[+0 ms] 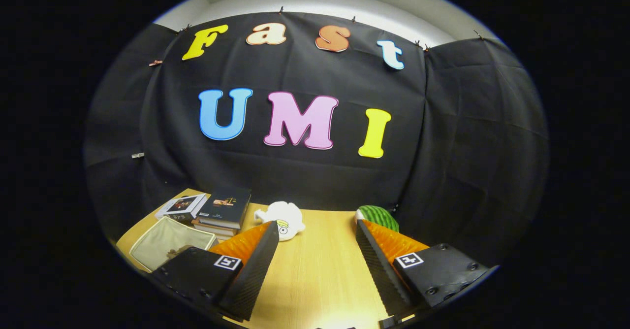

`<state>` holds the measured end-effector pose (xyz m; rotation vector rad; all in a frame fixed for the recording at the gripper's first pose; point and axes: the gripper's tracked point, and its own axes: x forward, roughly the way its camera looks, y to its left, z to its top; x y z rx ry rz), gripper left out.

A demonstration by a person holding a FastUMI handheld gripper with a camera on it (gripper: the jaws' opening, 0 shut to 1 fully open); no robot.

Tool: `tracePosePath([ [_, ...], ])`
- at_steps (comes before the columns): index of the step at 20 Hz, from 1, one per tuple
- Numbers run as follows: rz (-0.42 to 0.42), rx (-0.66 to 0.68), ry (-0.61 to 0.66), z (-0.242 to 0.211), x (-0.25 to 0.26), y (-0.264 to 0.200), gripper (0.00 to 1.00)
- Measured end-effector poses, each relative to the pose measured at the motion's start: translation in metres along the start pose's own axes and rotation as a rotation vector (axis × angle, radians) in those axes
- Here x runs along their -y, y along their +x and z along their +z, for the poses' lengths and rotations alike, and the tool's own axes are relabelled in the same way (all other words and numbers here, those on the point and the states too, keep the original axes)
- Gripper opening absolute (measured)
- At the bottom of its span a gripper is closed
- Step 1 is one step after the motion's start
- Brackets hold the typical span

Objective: Open the storage box then place both shoes into the box .Put the left shoe in first, then the right shoe, with the right side of both shoes facing outward in a uniform manner.

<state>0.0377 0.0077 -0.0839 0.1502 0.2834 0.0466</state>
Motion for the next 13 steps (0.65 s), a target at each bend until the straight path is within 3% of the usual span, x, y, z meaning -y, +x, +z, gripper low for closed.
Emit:
tracePosePath([
  [13, -0.052, 0.046, 0.006, 0.017, 0.012, -0.008, 0.98],
])
